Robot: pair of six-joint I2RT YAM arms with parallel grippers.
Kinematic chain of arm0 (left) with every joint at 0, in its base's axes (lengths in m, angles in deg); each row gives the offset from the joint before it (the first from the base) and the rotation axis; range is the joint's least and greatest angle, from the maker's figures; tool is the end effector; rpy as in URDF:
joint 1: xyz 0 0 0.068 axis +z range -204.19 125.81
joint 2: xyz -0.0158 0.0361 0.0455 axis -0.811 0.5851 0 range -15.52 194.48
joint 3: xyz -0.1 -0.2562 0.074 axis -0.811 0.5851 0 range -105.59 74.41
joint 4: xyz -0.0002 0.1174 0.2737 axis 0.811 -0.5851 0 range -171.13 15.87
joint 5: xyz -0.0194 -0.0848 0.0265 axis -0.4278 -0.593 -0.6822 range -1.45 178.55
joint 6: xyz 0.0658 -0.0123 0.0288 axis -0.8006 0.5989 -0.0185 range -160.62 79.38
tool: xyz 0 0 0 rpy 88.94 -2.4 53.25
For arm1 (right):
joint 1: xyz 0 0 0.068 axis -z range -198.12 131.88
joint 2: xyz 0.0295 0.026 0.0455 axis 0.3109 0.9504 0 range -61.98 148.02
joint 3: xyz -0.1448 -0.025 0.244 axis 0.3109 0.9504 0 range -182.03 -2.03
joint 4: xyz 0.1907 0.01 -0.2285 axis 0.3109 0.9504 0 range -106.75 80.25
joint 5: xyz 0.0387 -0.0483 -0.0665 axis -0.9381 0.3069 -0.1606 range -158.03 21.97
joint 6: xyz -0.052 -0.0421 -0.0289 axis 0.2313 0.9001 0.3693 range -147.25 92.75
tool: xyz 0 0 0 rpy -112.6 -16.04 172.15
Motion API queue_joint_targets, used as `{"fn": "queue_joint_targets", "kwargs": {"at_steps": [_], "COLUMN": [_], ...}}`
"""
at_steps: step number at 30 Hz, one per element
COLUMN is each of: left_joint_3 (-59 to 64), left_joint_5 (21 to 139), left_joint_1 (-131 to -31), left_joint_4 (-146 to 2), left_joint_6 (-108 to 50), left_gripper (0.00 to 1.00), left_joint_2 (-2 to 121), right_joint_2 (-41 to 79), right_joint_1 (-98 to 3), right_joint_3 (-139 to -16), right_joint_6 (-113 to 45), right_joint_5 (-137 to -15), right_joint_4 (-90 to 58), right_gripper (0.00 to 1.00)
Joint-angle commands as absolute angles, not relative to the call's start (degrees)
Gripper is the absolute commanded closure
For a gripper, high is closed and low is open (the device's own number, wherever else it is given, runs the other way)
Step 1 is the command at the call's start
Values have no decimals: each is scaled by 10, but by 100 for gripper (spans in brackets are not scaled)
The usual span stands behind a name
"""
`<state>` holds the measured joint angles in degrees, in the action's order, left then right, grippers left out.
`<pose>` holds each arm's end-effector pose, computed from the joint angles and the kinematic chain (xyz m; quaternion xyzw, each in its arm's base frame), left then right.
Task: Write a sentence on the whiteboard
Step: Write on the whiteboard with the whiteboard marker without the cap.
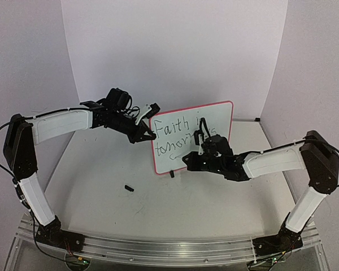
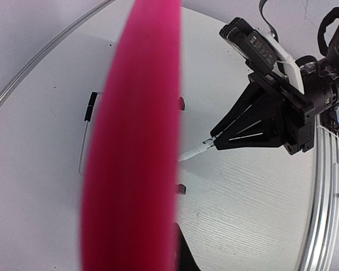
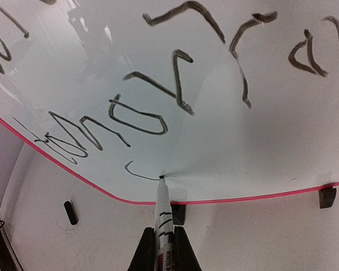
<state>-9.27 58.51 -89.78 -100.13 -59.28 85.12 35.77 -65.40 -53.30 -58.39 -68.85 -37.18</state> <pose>0.3503 -0.2878 0.2736 0.4958 0.7411 -0.2918 0.3462 0.2820 0.3068 0.1640 -0.1229 0.8393 0.3395 0.4064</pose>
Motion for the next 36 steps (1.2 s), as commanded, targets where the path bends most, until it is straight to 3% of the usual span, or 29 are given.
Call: {"fn": "queue_joint_targets", "kwargs": {"at_steps": [1, 36], "left_joint_3": [-89, -89], "left_joint_5": [621, 622], "left_joint_1": [-901, -901], "left_joint_4": [-1050, -1050], "left_joint_6": [-620, -620], "left_gripper": [100, 100], "left_joint_2": [864, 865], "right_joint_2": [326, 365], "right_joint_1": [-651, -651], "right_joint_3": [-562, -547], "right_joint_6": [-572, -604], "right_joint_5": [-665, -658], "right_joint_4": [-385, -361], "right_gripper": [100, 100]}}
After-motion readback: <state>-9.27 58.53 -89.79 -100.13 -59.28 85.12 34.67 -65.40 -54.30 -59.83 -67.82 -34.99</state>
